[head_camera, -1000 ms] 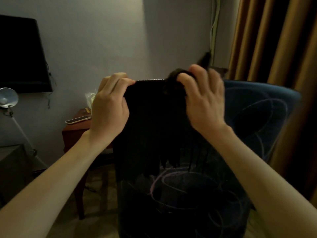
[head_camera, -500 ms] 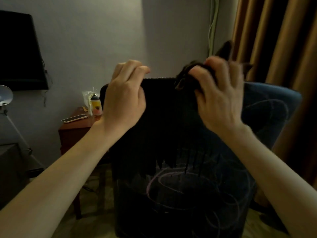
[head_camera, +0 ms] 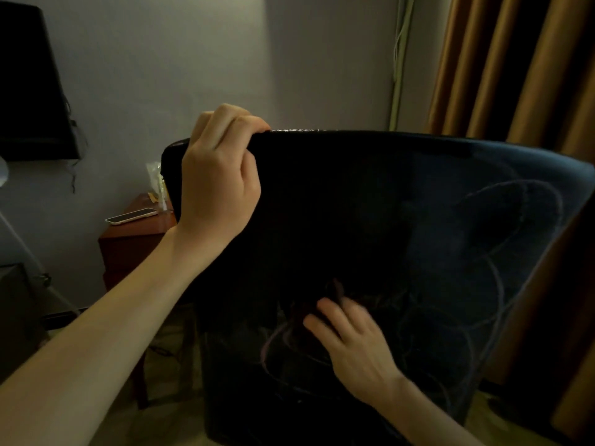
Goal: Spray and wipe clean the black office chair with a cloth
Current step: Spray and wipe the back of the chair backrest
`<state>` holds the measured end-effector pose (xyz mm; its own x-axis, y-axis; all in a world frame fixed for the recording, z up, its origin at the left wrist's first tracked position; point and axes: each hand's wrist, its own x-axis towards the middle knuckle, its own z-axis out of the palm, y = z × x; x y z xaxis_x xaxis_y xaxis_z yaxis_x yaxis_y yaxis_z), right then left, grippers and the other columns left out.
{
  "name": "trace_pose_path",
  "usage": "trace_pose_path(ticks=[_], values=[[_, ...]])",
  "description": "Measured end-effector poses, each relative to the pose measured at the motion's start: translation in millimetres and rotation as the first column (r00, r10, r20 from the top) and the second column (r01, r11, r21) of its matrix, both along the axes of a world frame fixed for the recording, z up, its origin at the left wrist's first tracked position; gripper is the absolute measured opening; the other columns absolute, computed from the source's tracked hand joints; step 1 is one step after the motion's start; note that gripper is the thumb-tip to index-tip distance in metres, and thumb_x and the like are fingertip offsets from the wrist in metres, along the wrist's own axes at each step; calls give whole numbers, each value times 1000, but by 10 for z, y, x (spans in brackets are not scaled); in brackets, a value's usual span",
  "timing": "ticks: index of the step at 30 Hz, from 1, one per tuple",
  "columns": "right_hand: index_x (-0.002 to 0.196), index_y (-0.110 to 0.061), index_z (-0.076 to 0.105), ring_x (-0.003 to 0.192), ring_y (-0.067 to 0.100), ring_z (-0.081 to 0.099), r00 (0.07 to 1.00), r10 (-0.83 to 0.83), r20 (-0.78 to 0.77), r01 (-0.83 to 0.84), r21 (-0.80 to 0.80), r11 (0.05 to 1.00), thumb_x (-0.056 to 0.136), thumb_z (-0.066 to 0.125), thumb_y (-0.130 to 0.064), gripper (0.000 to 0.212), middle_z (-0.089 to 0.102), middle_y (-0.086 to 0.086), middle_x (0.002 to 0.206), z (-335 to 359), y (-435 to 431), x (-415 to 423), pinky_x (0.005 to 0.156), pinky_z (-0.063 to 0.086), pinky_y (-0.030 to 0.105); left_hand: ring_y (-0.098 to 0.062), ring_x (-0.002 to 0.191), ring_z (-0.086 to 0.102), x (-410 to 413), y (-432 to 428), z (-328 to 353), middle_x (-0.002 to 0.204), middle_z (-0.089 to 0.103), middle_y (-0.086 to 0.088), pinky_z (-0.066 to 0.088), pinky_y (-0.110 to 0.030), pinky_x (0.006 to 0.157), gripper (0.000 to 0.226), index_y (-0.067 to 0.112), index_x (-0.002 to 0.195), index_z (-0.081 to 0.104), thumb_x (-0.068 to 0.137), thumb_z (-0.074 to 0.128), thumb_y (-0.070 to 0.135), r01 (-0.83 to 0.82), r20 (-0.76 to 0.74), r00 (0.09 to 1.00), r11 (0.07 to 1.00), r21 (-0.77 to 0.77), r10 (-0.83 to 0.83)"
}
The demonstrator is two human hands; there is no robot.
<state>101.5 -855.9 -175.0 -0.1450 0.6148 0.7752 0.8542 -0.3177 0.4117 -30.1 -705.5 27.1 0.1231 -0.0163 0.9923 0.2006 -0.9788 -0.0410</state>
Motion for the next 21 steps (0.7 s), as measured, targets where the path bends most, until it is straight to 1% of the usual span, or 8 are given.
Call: trace_pose_path(ticks=[3, 5, 8, 10, 13, 18, 19, 21], values=[[116, -21, 50, 104, 31, 43, 994, 110, 6, -105, 355, 929, 83, 43, -6, 37, 41, 10, 123, 784, -67, -130, 97, 32, 40, -30, 85, 57, -11, 60, -5, 91, 64, -15, 27, -3, 79, 29, -1, 92, 66, 81, 41, -12, -2, 26, 1000, 1000, -13, 3], [113, -21, 53, 104, 31, 39, 996, 93, 14, -86, 536, 840, 88, 43, -5, 31, 37, 8, 123, 1394, -159, -146, 95, 32, 42, -30, 85, 56, -21, 104, -2, 89, 63, -15, 27, -4, 78, 28, -1, 91, 65, 81, 41, -11, 7, 31, 1000, 1000, -23, -6], [115, -20, 51, 108, 29, 34, 1000, 10, -14, 1, 621, 784, 90, 46, -11, 27, 33, 4, 124, 1825, -195, -60, 93, 33, 42, -30, 83, 56, -18, 173, 10, 87, 62, -16, 27, -4, 77, 27, -2, 88, 64, 80, 41, -11, 14, 49, 999, 1000, -28, -12], [120, -20, 43, 111, 33, 38, 999, -33, -13, 34, 558, 829, 90, 45, -12, 31, 34, 7, 127, 1571, -127, 106, 96, 30, 43, -30, 81, 56, -1, 221, 15, 85, 62, -16, 27, -5, 77, 26, -2, 86, 64, 79, 41, -12, 17, 59, 998, 999, -33, -15], [134, -26, 29, 108, 44, 55, 993, -120, -15, 119, 260, 958, 88, 35, -16, 47, 49, 13, 132, 699, -68, 385, 97, 29, 46, -30, 79, 56, 37, 288, 40, 83, 62, -16, 28, -8, 74, 26, -2, 83, 63, 79, 39, -12, 30, 87, 996, 998, -58, -25], [123, -27, 42, 104, 29, 44, 981, -194, -8, 190, -177, 966, 74, 35, -29, 50, 39, 3, 127, -166, -309, 192, 78, 55, 36, -31, 79, 55, -2, 322, 39, 82, 61, -17, 29, -9, 72, 25, -2, 82, 62, 80, 39, -10, 23, 80, 997, 998, -53, -19], [122, -28, 43, 105, 27, 44, 985, -162, -63, 148, -192, 970, 76, 35, -29, 46, 39, 2, 126, -119, -339, 127, 80, 55, 35, -30, 79, 55, -14, 320, 36, 83, 61, -17, 29, -7, 73, 25, -2, 83, 62, 80, 39, -10, 23, 74, 997, 998, -56, -19], [120, -26, 46, 103, 30, 48, 984, -36, -174, 31, -34, 999, 81, 40, -19, 40, 41, 3, 125, 138, -369, 25, 91, 45, 37, -31, 79, 55, -18, 326, 34, 83, 61, -18, 29, -8, 73, 25, -2, 82, 62, 79, 39, -10, 24, 73, 997, 998, -63, -20]])
